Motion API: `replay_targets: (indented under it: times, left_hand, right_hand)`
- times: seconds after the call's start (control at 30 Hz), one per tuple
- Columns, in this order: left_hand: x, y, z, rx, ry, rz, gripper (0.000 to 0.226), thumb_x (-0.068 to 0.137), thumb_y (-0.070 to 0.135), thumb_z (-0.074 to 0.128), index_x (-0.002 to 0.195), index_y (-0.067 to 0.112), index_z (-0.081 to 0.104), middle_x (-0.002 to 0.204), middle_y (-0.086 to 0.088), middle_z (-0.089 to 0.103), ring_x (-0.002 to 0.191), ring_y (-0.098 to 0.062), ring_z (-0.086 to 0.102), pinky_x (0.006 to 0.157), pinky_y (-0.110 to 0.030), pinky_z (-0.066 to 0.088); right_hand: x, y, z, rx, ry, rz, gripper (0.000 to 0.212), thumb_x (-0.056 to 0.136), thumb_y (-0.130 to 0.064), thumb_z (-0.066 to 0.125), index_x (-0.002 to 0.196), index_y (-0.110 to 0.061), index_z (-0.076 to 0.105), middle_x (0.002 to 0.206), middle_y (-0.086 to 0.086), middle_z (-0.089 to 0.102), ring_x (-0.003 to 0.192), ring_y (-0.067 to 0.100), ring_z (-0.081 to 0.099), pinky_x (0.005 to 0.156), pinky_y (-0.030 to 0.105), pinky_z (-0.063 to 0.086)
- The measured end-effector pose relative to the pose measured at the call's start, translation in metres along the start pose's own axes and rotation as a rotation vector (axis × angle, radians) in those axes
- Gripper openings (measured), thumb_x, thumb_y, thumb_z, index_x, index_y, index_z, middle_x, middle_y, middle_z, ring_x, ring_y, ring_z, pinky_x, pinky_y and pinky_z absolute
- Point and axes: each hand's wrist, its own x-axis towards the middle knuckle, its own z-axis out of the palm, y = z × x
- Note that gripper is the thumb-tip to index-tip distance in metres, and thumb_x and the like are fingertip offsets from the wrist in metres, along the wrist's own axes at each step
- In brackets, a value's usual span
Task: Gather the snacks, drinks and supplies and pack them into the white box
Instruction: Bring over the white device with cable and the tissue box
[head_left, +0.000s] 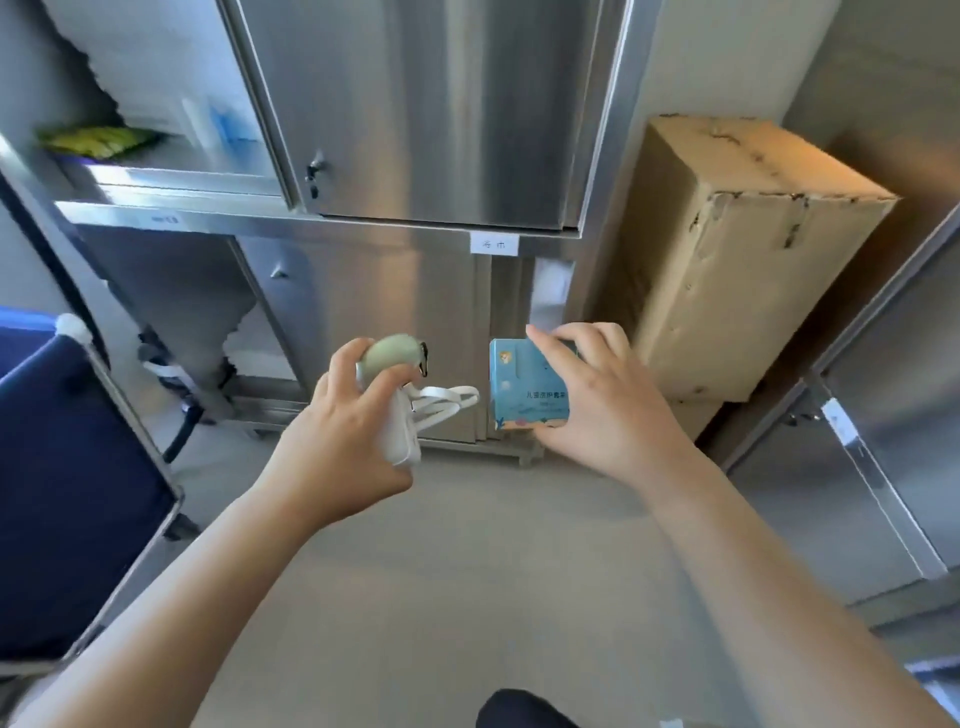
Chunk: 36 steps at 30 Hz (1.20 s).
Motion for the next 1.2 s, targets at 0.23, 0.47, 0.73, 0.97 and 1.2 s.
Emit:
replay_targets:
  times: [0.23,0.47,0.73,0.97,1.2]
  left_hand:
    - [0.008,-0.066,-0.017,0.067,0.019,-0.170,0.079,0.049,0.020,0.068,0.120,0.035,0.039,0.138,-0.002,0.024,0.108,-0.032,0.048,0.062,-0.035,0.050]
    - [0.065,-0.139,-0.009,0.101,-0.012,-0.277,0.084,0.047,0.019,0.071,0.122,0.036,0.037,0.139,-0.001,0.024,0.111,-0.031,0.046,0.058,-0.028,0.040]
    - [0.162,-0.234,-0.006,0.065,0.044,-0.385,0.076,0.053,0.023,0.066,0.123,0.036,0.039,0.136,0.004,0.021,0.109,-0.027,0.048,0.058,-0.028,0.042]
    - [0.171,-0.333,-0.021,-0.033,0.097,-0.558,0.079,0.052,0.026,0.068,0.121,0.045,0.034,0.134,0.014,0.015,0.102,-0.015,0.042,0.065,-0.024,0.042]
    - [0.185,-0.476,-0.054,-0.108,0.138,-0.605,0.082,0.048,0.034,0.064,0.122,0.048,0.033,0.130,0.018,0.012,0.107,-0.010,0.034,0.075,-0.024,0.040]
  right_hand:
    - [0.085,-0.036,0.044,0.062,-0.064,-0.139,0.091,0.070,-0.045,0.074,0.145,-0.014,0.032,0.127,0.002,0.047,0.115,0.023,0.037,0.096,0.027,0.029]
    - [0.186,-0.044,0.104,0.149,-0.076,-0.180,0.080,0.065,-0.041,0.077,0.134,-0.013,0.045,0.123,0.001,0.051,0.113,0.022,0.038,0.092,0.027,0.034]
    - [0.335,-0.052,0.173,0.164,-0.103,-0.242,0.076,0.062,-0.032,0.080,0.129,-0.012,0.049,0.119,0.003,0.054,0.108,0.026,0.044,0.091,0.034,0.043]
    - [0.436,-0.128,0.233,0.205,-0.142,-0.347,0.073,0.062,-0.035,0.079,0.126,-0.015,0.050,0.118,0.000,0.054,0.108,0.025,0.043,0.089,0.037,0.044]
    - [0.536,-0.237,0.291,0.237,-0.092,-0.403,0.076,0.064,-0.040,0.076,0.130,-0.013,0.048,0.120,0.001,0.053,0.108,0.025,0.043,0.092,0.035,0.039]
